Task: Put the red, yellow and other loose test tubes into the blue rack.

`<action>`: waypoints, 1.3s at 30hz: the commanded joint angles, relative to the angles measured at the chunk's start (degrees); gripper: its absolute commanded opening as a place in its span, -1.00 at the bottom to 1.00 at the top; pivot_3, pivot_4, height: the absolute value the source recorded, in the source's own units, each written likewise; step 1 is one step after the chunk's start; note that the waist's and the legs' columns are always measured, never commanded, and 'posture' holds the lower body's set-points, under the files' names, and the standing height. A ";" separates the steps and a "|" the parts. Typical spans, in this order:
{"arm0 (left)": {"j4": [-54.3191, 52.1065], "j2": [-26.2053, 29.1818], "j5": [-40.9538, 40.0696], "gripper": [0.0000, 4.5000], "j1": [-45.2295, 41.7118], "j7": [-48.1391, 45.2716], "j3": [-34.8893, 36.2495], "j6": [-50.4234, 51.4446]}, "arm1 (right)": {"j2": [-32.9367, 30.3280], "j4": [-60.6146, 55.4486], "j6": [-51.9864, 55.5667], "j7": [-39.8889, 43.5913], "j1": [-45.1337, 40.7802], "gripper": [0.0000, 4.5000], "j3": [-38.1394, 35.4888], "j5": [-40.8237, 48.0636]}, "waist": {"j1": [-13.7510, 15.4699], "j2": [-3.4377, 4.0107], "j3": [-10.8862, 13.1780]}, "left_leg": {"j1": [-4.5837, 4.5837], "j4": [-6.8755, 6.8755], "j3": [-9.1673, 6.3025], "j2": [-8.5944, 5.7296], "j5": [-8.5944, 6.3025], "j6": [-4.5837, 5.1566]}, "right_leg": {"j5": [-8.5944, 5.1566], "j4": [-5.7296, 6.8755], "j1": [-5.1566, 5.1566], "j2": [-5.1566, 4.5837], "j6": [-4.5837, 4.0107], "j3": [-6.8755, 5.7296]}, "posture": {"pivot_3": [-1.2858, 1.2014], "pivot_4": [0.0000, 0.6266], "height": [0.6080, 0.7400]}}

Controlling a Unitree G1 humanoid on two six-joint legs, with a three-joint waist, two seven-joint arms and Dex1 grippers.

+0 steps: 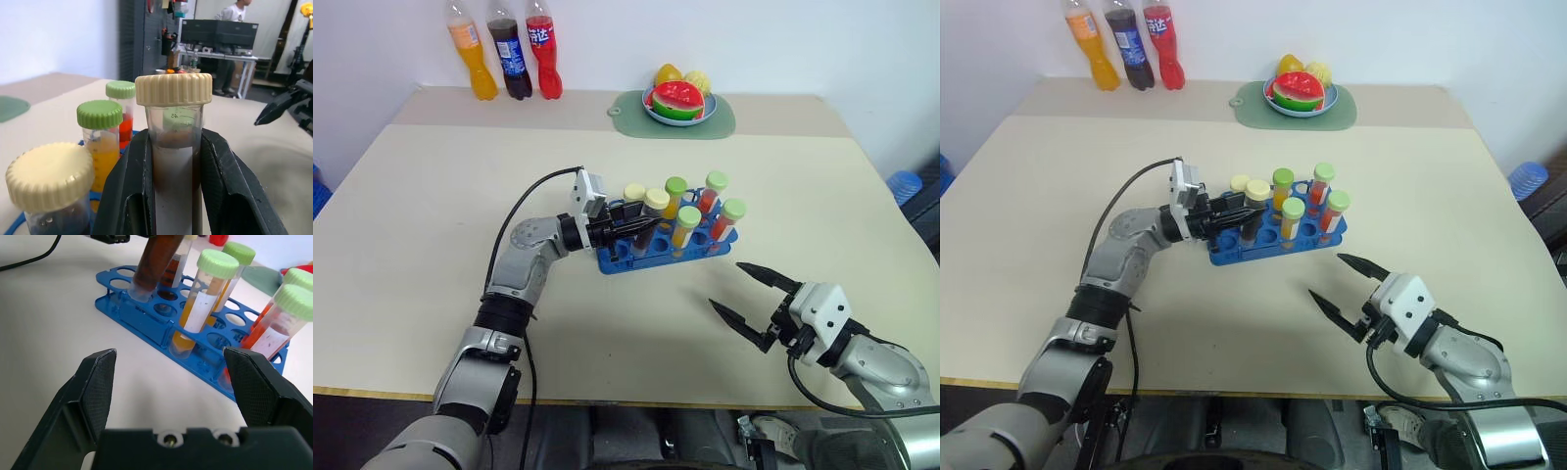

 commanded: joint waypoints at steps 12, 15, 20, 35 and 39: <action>3.75 -4.23 3.50 0.41 1.14 3.32 1.16 -4.06 | -0.06 -2.55 -0.40 0.09 -0.17 0.72 -1.54 0.83 | 0.03 0.01 -0.03 | -0.02 0.09 -0.08 -0.04 -0.02 0.03 | 0.00 -0.01 0.09 0.00 0.00 0.00 | 0.03 -0.52 1.00; 0.85 -3.08 4.64 0.85 2.50 4.11 0.92 -3.74 | 0.04 -2.04 -0.54 -0.11 -0.07 0.72 -2.04 0.79 | -0.14 0.01 -0.03 | -0.02 0.05 -0.10 -0.03 -0.04 0.06 | -0.01 -0.01 0.06 0.03 0.01 0.00 | 0.03 -0.52 1.00; -6.64 -0.26 2.79 0.85 6.65 3.93 1.93 -0.26 | 1.62 -0.60 0.30 -2.54 -0.49 0.72 -3.62 0.81 | -0.11 0.02 -0.04 | -0.01 0.03 -0.10 0.01 -0.04 0.06 | -0.01 0.02 0.04 0.06 0.01 0.00 | 0.03 -0.52 1.00; -22.44 17.86 -2.47 0.85 27.56 3.48 14.63 3.25 | 5.17 5.69 -2.35 -3.09 8.69 0.72 -15.73 3.34 | -0.18 0.15 -0.07 | 0.03 -0.04 -0.04 0.09 -0.04 0.06 | -0.02 0.03 0.01 -0.01 -0.02 0.01 | 0.03 -0.52 1.00; -27.48 20.32 -4.08 0.85 32.16 4.76 16.91 6.10 | 5.29 5.17 -2.66 -2.18 11.18 0.72 -18.42 4.73 | 0.02 0.15 -0.08 | 0.02 -0.06 0.00 0.08 -0.05 0.05 | -0.03 -0.01 0.02 -0.11 -0.03 0.01 | 0.03 -0.52 1.00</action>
